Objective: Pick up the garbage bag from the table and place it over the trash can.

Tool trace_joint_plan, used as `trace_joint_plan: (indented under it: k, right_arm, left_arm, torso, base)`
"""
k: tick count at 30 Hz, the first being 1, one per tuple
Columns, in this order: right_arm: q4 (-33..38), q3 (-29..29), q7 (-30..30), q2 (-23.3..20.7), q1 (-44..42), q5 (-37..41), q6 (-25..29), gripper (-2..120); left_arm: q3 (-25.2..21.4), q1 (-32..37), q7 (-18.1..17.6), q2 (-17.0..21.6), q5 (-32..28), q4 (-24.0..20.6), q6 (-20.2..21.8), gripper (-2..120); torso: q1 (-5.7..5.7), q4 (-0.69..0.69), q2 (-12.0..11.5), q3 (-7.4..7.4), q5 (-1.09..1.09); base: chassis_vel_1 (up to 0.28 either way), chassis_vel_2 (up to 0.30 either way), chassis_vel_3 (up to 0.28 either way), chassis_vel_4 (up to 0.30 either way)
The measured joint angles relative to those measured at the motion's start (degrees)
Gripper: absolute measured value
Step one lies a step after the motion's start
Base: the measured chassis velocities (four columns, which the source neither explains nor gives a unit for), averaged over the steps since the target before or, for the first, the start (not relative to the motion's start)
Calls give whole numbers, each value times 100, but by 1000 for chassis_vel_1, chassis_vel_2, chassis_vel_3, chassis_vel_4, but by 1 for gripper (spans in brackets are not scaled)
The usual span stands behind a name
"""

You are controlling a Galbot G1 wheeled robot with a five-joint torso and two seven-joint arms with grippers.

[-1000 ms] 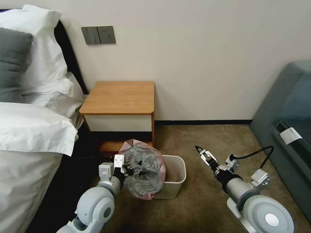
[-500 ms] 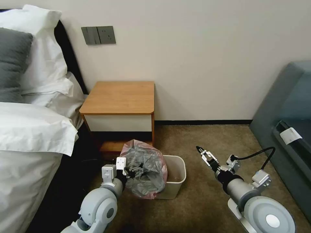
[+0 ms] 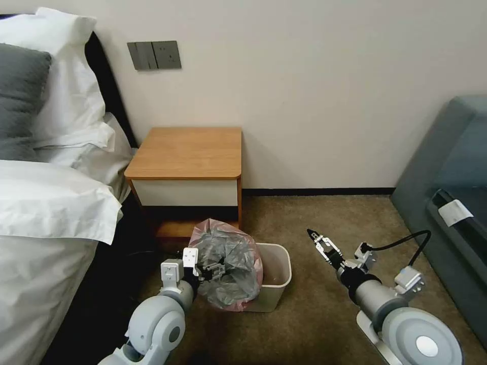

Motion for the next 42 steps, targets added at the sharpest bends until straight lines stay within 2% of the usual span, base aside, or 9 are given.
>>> trace_joint_plan:
  k: [16, 21, 22, 38, 42]
  right_arm:
    - [-118, -2, -26, 14, 22, -33, 0, 100]
    - [-144, -6, -34, 22, 43, -39, 0, 100]
    - [-165, -15, -36, 38, 54, -49, 0, 100]
    - [-305, -6, -84, 68, 30, -136, 23, 100]
    - [-353, -9, -110, 91, 21, -198, 40, 100]
  left_arm:
    - [35, -28, -81, -40, -23, 87, -36, 94]
    - [30, -29, -82, -34, -32, 99, -36, 88]
    - [36, -54, -83, -24, -36, 141, -33, 83]
    - [152, -169, -82, -100, -29, 399, -38, 82]
    - [175, -191, -85, -104, -26, 451, -61, 73]
  torso:
    - [0, 0, 0, 0, 0]
    - [0, 0, 0, 0, 0]
    - [0, 0, 0, 0, 0]
    - [0, 0, 0, 0, 0]
    - [0, 0, 0, 0, 0]
  base:
    - [0, 0, 0, 0]
    - [0, 0, 0, 0]
    - [0, 0, 0, 0]
    - [0, 0, 0, 0]
    - [0, 0, 0, 0]
